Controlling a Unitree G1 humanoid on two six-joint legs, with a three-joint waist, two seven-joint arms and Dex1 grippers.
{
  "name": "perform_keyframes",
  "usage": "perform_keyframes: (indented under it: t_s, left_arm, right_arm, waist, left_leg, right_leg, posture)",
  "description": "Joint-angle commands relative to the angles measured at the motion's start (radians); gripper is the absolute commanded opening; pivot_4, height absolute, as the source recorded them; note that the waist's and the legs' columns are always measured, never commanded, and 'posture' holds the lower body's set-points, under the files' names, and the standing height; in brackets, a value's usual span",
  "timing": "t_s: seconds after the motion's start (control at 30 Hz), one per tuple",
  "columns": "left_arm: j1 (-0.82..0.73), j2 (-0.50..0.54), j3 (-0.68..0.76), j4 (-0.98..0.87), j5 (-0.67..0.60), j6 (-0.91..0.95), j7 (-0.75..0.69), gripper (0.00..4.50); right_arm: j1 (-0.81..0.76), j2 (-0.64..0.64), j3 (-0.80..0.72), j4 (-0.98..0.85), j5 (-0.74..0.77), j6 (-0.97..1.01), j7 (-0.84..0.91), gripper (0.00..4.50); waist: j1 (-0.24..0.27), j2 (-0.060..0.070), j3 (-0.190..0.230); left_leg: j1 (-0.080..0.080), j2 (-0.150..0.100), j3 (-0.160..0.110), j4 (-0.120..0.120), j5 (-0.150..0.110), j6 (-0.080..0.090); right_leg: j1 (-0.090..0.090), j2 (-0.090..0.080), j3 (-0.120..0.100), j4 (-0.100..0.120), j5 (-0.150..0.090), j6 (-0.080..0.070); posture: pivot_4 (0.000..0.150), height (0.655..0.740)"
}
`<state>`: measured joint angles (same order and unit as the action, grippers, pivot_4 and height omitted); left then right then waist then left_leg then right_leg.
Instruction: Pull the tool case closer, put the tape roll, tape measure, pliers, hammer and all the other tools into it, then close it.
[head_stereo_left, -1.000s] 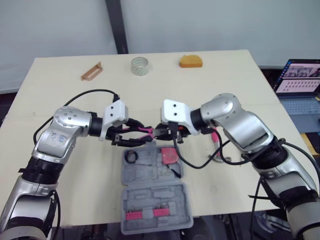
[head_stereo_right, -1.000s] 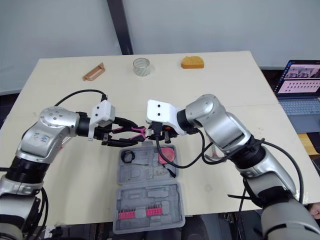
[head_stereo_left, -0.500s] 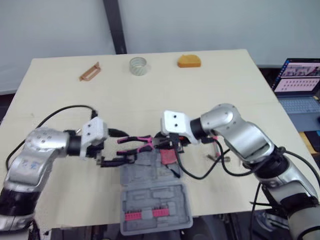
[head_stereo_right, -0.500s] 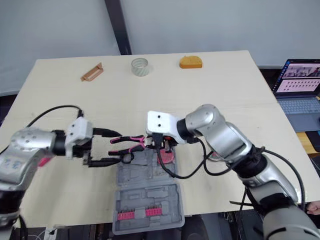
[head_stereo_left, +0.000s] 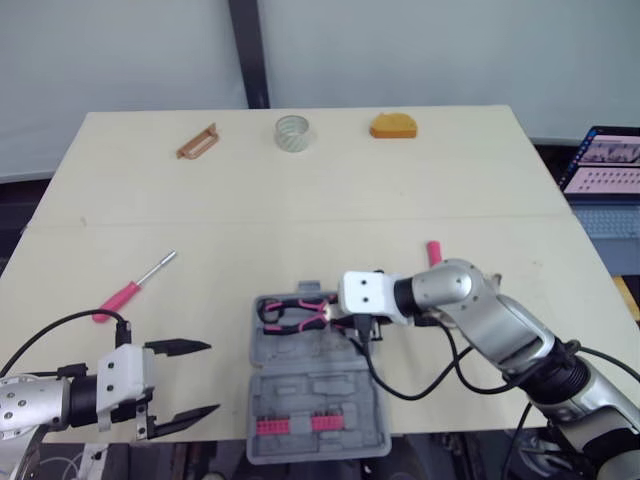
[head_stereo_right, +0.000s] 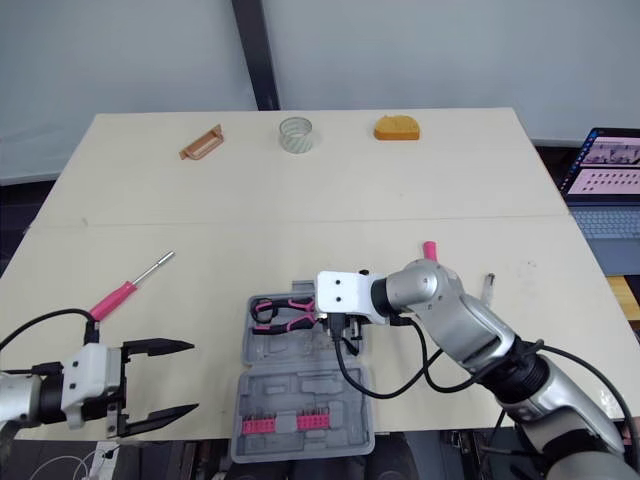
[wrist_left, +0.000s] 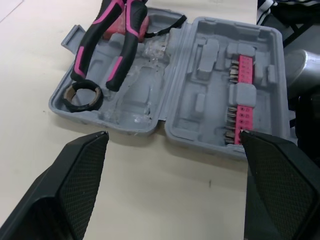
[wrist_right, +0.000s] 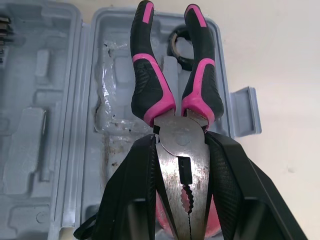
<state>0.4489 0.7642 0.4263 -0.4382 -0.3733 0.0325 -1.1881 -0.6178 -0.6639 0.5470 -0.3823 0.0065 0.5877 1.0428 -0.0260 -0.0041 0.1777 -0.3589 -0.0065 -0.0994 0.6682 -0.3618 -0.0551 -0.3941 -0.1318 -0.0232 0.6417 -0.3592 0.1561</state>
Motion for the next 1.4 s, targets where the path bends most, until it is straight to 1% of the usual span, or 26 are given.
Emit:
perform_keyframes:
  t_s: [0.03, 0.17, 0.47, 1.4]
  left_arm:
    - [0.062, -0.014, 0.011, -0.035, 0.010, -0.052, 0.005, 4.50]
    - [0.076, -0.013, 0.008, -0.045, -0.001, -0.041, 0.028, 4.50]
    - [0.091, -0.002, 0.011, -0.039, -0.001, -0.039, 0.041, 4.50]
    - [0.113, 0.007, 0.013, -0.087, -0.006, 0.019, 0.082, 4.50]
  right_arm:
    - [0.015, -0.012, -0.001, -0.065, 0.005, -0.026, 0.028, 0.97]
    - [0.034, -0.021, 0.023, -0.071, -0.024, -0.039, 0.035, 0.97]
    - [0.040, 0.011, 0.052, -0.063, -0.053, -0.026, 0.023, 0.97]
    - [0.032, 0.094, 0.070, -0.027, -0.105, 0.035, -0.004, 0.97]
  waist:
    - [-0.001, 0.000, 0.000]
    - [-0.001, 0.000, 0.000]
    - [-0.002, 0.000, 0.000]
    - [-0.002, 0.000, 0.000]
  left_leg:
    - [0.000, 0.000, 0.000, -0.001, 0.000, 0.000]
    - [0.001, 0.000, 0.000, -0.001, 0.000, 0.000]
    - [0.001, 0.000, 0.000, -0.001, 0.000, 0.000]
    - [0.001, 0.000, 0.000, -0.001, 0.000, 0.000]
  right_leg:
    - [0.000, 0.000, 0.000, 0.000, 0.000, 0.000]
    - [0.000, 0.001, 0.000, 0.000, 0.000, 0.000]
    - [0.001, 0.001, 0.000, 0.000, 0.000, 0.000]
    - [0.001, 0.001, 0.000, 0.000, 0.000, 0.000]
  posture:
    - [0.150, 0.7400]
    - [0.150, 0.7400]
    - [0.150, 0.7400]
    - [0.150, 0.7400]
